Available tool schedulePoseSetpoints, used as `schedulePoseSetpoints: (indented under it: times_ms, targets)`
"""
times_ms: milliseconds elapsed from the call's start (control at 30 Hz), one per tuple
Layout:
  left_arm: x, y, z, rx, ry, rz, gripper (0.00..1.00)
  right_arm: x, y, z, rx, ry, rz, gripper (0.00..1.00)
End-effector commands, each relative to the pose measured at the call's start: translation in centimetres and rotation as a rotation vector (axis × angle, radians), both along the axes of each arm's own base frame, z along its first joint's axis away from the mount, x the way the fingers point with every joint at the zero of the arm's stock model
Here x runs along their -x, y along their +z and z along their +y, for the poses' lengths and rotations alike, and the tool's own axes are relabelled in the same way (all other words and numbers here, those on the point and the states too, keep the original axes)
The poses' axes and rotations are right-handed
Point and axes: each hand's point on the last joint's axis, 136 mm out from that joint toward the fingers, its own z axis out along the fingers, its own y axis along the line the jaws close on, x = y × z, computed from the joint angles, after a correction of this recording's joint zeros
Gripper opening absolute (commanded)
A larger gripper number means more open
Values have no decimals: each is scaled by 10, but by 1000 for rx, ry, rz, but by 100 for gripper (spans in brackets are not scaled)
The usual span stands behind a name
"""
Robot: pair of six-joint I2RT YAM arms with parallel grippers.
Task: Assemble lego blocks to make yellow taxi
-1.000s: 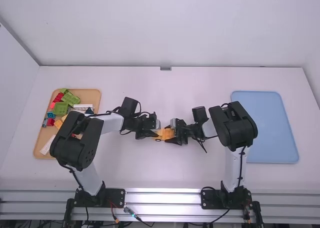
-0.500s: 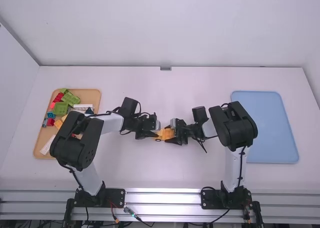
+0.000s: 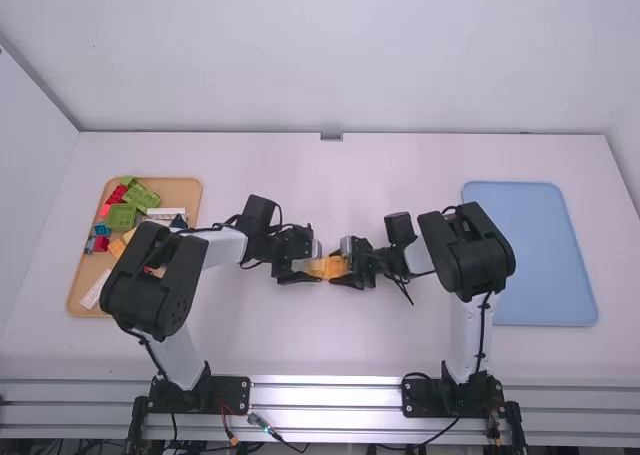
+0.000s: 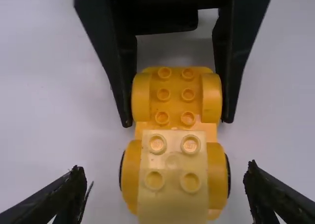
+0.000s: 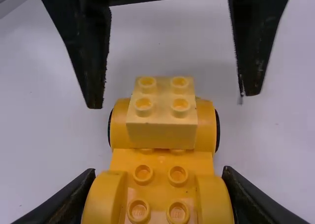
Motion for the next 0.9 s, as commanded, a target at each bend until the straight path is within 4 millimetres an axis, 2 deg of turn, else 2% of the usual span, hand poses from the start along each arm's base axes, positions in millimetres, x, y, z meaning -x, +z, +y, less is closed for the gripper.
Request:
schedulePoseSetpoints:
  times_ms: [0,267,333,367,400,433,700,867]
  targets:
    - [2,6,-1,34,11,27,84,5,-15,-4,48,-26,50,54]
    - [-6,51,9,159,9,33,86,5,-15,-4,50,-28,51,54]
    - [-2,59,12,203,-24,30,75,4,-15,-4,51,-29,51,54]
    - [1,63,14,229,-42,24,40,5,-15,-4,50,-28,51,54]
    - [1,63,14,229,-42,24,40,5,-15,-4,50,-28,51,54]
    - [3,63,15,234,-44,29,2,4,-15,-4,50,-28,51,54]
    - [9,51,3,239,-62,38,2,5,-15,-4,49,-28,51,54]
    - [8,35,-3,187,-26,79,2,4,-15,-4,51,-29,51,54]
